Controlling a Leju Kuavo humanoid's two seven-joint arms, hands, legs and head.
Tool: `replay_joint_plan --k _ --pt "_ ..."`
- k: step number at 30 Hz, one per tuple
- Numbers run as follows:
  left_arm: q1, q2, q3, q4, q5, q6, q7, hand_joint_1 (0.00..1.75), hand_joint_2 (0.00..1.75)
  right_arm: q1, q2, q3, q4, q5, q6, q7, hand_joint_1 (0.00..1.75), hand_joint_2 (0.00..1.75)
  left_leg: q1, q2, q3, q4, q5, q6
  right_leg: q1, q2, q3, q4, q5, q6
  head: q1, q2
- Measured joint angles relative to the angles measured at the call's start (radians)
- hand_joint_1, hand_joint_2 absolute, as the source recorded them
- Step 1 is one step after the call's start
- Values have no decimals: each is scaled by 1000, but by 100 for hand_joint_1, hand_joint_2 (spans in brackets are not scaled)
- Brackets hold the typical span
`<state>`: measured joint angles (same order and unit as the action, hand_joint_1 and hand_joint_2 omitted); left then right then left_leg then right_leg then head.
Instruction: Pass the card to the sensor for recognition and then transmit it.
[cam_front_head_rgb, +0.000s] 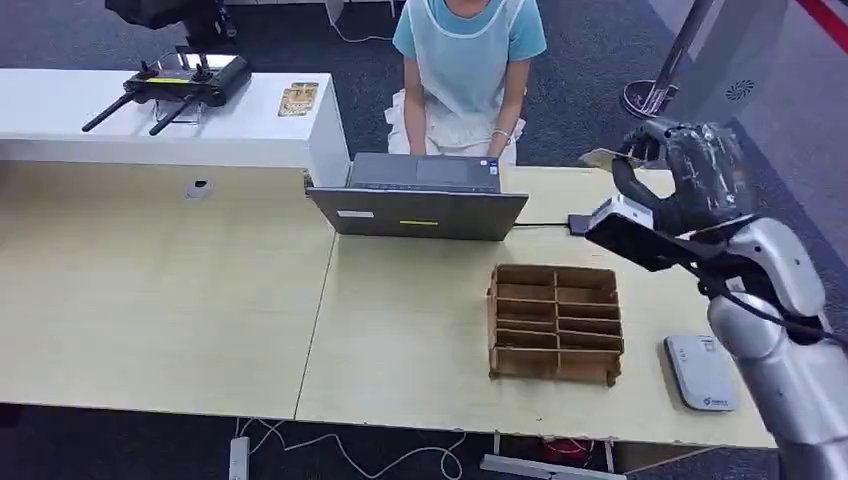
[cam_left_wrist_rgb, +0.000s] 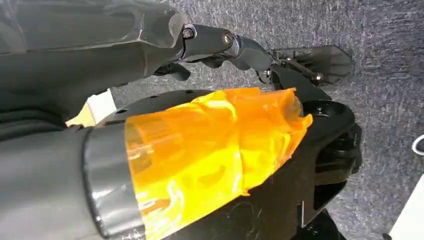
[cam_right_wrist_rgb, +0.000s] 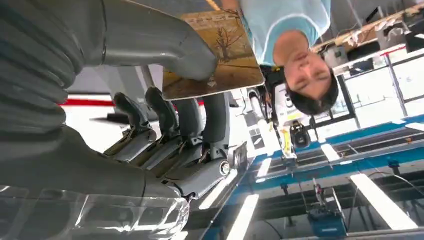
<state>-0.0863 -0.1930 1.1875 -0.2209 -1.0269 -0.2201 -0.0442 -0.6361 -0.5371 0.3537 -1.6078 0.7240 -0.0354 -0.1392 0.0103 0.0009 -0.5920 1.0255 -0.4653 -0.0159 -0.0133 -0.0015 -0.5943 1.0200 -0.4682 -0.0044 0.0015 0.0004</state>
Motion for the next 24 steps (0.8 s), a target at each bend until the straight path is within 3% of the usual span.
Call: replay_joint_plan --k 4,9,24 --pt "-2 0 0 0 -12 -5 7 0 0 -170 25 87 109 -14 35 26 168 175 0 -1 0 0 0 0 0 -1 0 0 0 0 0 0" --pt "-3 0 -1 0 -22 -11 8 0 0 -307 71 157 237 -32 58 53 166 175 0 -1 -1 0 0 0 0 -1 0 0 0 0 0 0" --pt "-4 1 -6 0 -34 -13 10 0 0 -425 143 229 406 -46 76 76 171 175 0 -2 -2 0 0 0 0 -2 0 0 0 0 0 0"
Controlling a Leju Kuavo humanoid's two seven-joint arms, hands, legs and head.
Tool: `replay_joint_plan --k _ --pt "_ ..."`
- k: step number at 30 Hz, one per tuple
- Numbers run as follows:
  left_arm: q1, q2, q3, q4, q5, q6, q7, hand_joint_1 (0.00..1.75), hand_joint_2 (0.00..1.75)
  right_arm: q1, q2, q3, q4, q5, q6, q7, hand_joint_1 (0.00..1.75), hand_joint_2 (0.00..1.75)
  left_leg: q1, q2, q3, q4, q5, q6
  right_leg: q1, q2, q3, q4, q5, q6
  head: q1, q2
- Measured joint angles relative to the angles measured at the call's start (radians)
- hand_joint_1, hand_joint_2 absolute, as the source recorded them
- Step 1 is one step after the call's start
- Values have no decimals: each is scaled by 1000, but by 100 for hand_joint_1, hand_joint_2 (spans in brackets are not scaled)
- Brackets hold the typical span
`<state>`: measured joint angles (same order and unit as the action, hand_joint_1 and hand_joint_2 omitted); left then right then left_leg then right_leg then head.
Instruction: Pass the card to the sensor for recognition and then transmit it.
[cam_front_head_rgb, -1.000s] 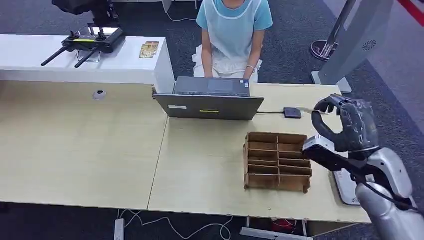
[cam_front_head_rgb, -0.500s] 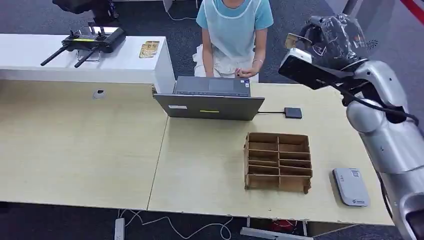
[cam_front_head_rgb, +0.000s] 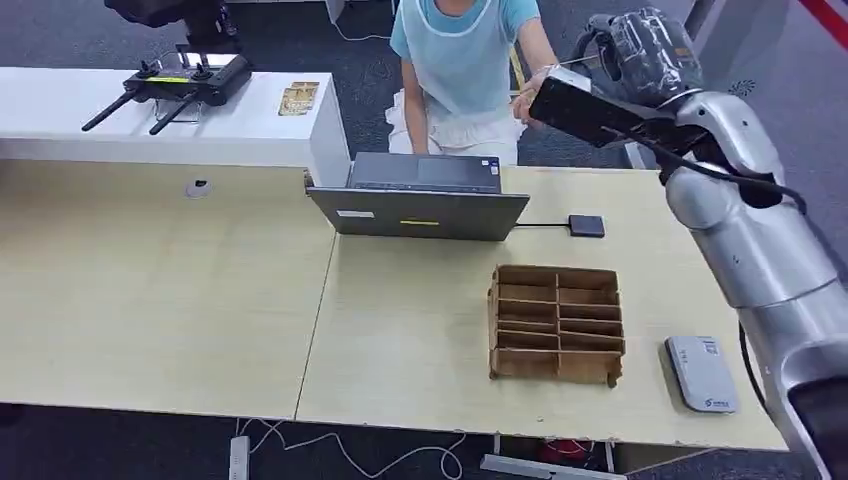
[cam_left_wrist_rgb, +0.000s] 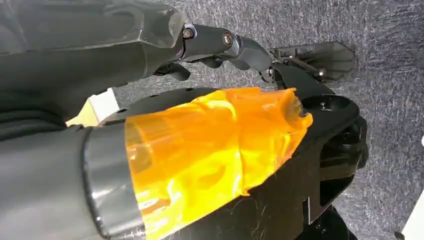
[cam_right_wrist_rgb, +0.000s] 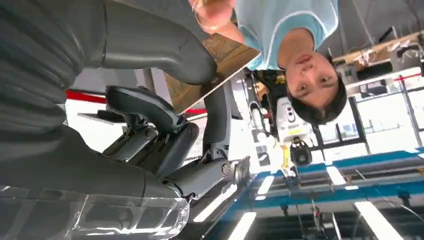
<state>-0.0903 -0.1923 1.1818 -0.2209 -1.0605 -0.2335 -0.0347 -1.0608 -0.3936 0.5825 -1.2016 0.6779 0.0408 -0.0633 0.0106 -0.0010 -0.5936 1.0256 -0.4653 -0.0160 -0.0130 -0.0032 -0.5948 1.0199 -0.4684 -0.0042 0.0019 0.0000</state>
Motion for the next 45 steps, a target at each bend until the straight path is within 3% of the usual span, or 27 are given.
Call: replay_joint_plan --k 11,17,18,19,20,21,32,45 --pt "-2 0 -18 0 -25 -5 16 0 0 -121 147 39 359 -4 -43 -2 173 175 0 0 1 0 1 -1 0 0 0 0 0 0 0 0" --pt "-3 0 -19 0 -25 -5 19 0 0 -143 190 43 488 -1 -57 -3 169 175 0 0 0 0 1 -1 0 0 0 0 0 0 0 0" --pt "-3 0 -20 0 -25 -5 19 0 0 -147 195 44 506 1 -58 -3 162 175 0 0 0 0 1 -1 0 0 0 0 0 0 0 0" --pt "-3 0 -20 0 -25 -5 20 0 0 -150 200 45 527 2 -58 -2 136 175 0 0 0 0 1 -1 0 0 0 0 0 0 0 0" --pt "-3 0 -20 0 -25 -5 20 0 0 -153 204 45 543 2 -59 -1 51 175 0 0 0 0 1 -1 0 0 0 0 0 0 0 0" --pt "-3 0 -20 0 -26 -5 20 0 0 -154 206 45 558 2 -62 -1 0 175 0 0 0 0 1 -1 0 0 0 0 0 0 0 0" --pt "-3 0 -20 0 -26 -3 22 0 0 -159 214 45 635 4 -102 -9 0 175 0 0 1 0 1 -1 0 0 0 0 0 0 0 0" --pt "-2 1 -20 0 -19 3 21 0 0 -156 190 8 604 23 -169 -29 0 175 0 0 0 1 1 -1 0 0 -1 0 0 0 0 0"
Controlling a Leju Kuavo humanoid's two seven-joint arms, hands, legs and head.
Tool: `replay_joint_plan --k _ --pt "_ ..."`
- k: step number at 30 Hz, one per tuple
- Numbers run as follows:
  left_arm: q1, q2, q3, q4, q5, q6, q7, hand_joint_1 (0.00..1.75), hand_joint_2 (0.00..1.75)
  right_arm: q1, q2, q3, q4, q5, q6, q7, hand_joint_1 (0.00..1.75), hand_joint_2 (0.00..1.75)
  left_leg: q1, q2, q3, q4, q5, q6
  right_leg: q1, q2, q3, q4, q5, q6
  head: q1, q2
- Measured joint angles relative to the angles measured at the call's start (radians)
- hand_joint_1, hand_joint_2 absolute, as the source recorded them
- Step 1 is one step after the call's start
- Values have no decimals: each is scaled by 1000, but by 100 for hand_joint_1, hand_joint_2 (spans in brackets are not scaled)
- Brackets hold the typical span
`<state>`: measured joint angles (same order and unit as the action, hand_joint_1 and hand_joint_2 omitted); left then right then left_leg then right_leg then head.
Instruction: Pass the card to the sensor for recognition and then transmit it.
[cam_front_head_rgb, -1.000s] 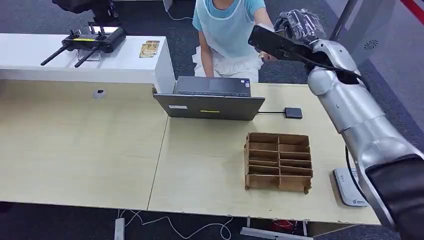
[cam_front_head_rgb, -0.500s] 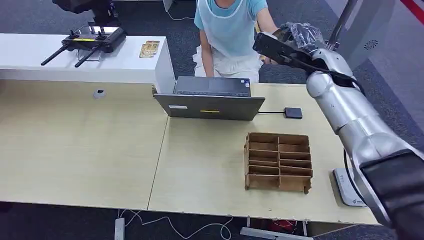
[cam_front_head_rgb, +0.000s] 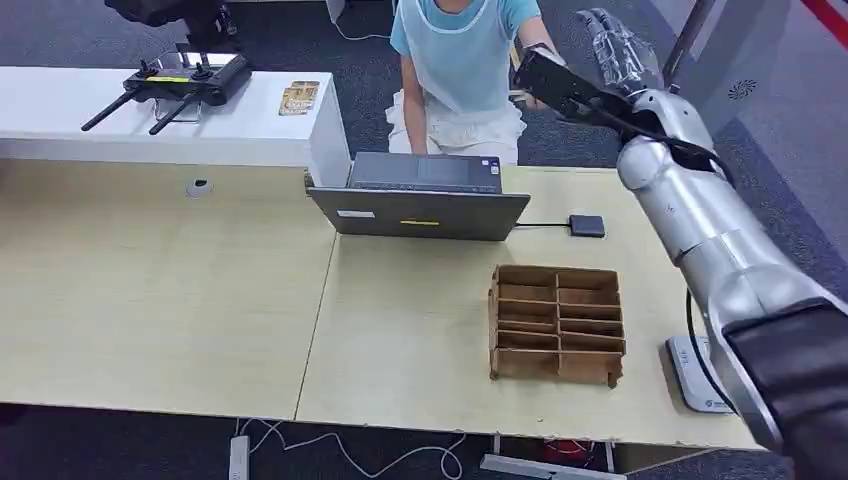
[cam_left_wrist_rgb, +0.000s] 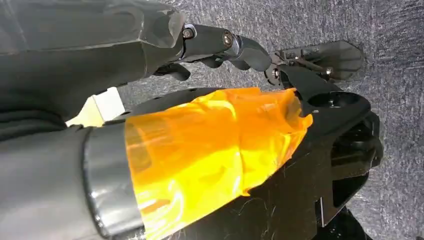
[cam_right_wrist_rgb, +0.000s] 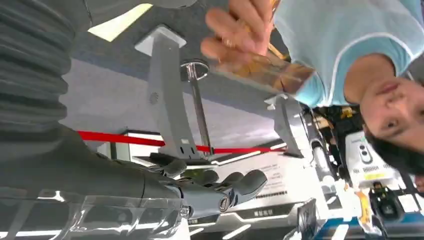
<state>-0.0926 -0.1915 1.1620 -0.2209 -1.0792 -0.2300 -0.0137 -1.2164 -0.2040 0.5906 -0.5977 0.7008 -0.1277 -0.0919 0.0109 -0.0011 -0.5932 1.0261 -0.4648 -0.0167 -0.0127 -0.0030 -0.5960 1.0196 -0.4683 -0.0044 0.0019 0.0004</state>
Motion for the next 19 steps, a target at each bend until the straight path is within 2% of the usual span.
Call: replay_joint_plan --k 7,10,19 --pt "1 0 0 0 14 6 -5 0 0 83 -59 -61 -112 -29 -67 -32 0 175 0 0 0 0 0 0 0 0 0 -1 0 0 0 0" --pt "2 0 0 0 24 11 -6 0 0 153 -95 -99 -193 -48 -65 -35 0 175 0 -1 -1 0 -1 1 0 -1 0 -1 0 0 0 0" --pt "8 4 3 0 63 21 -9 0 0 389 -193 -277 -463 -322 96 -95 0 175 0 -2 -1 0 -1 1 0 -1 0 -1 -1 1 0 0"
